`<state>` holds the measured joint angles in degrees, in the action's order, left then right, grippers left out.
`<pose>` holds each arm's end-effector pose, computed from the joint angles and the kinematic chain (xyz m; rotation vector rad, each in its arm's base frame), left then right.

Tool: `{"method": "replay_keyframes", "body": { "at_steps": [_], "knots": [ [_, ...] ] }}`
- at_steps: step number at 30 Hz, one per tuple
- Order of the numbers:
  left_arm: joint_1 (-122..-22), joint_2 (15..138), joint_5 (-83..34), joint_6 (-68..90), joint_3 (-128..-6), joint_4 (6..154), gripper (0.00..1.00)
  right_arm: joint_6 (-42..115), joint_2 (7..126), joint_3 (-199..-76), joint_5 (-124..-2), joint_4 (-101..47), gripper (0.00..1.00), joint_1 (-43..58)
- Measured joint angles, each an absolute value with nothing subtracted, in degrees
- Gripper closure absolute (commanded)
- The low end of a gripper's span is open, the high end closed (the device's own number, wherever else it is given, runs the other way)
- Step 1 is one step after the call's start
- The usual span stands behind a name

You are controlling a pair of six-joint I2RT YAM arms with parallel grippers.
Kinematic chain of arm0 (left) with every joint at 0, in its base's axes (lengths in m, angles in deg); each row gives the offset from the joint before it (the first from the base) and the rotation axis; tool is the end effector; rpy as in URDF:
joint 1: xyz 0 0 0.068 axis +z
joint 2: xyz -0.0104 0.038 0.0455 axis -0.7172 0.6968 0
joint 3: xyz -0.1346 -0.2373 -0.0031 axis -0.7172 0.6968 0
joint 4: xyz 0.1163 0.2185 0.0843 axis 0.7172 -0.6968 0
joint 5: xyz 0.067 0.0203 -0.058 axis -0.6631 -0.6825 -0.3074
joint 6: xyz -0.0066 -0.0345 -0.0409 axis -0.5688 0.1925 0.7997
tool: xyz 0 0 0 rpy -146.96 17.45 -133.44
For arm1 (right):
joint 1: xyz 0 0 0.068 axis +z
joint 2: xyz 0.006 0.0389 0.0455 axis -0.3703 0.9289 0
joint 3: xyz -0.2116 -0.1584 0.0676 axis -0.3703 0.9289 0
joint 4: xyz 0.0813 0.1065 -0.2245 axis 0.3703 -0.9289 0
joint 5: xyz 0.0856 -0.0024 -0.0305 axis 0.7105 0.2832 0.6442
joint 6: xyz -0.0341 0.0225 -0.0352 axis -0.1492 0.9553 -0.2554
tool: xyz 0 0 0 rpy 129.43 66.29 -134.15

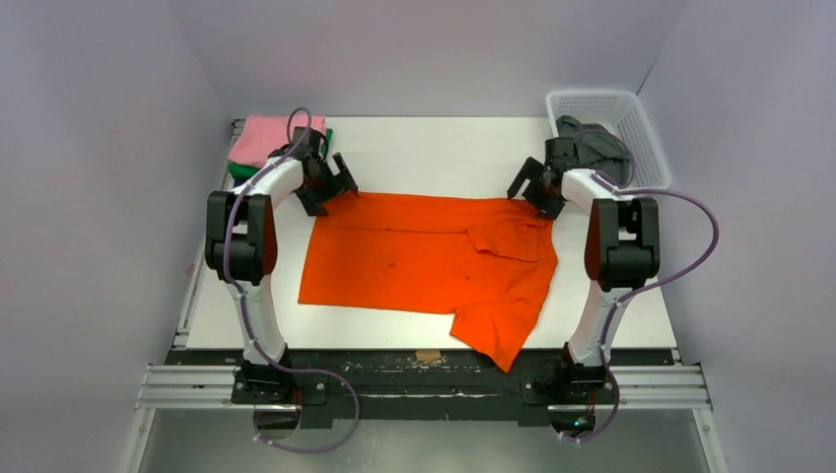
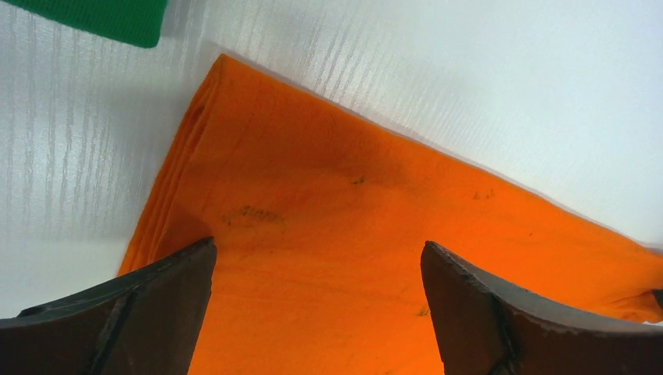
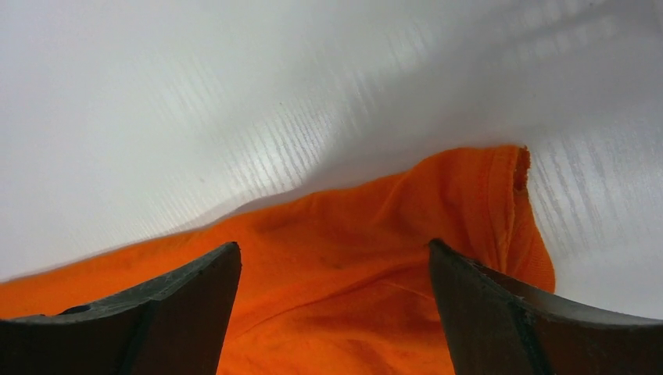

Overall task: Fold and stack the t-shirts
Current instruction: Fold the flattened tshirt in 1/3 of the way

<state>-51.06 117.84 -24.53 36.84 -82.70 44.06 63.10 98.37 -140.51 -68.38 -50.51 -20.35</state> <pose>0.4305 -0.0445 0.1830 -0.7166 2.6320 -0.4217 0.4173 0.0114 0.1736 0.7118 2.5124 0.2691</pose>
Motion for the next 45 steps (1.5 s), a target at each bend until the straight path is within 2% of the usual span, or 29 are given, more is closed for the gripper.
{"method": "replay_keyframes", "body": {
  "at_steps": [4,16,29,32,39,45],
  "knots": [
    [-51.0,117.9,-24.6,37.2,-83.1,43.5,0.0,63.6,99.2,-141.5,-67.8,-50.4,0.12,-20.3],
    [-51.0,123.8,-24.8,39.1,-92.1,40.8,0.0,63.6,109.4,-155.9,-65.9,-49.0,0.12,-20.1],
    [-50.9,125.5,-27.7,39.0,-97.7,36.4,0.0,60.2,108.3,-156.1,-67.6,-48.6,0.09,-19.6],
    [-51.2,118.6,-29.6,38.7,-92.5,36.9,0.0,59.1,101.9,-151.6,-69.6,-49.1,0.09,-18.7],
    [-57.1,91.2,-38.6,38.7,-73.6,37.3,0.0,56.7,84.6,-144.1,-73.1,-46.9,0.08,-15.4],
    [-61.4,78.9,-41.6,41.2,-56.8,37.2,0.0,56.1,85.0,-141.1,-72.9,-45.6,0.08,-15.3]
  ]
}}
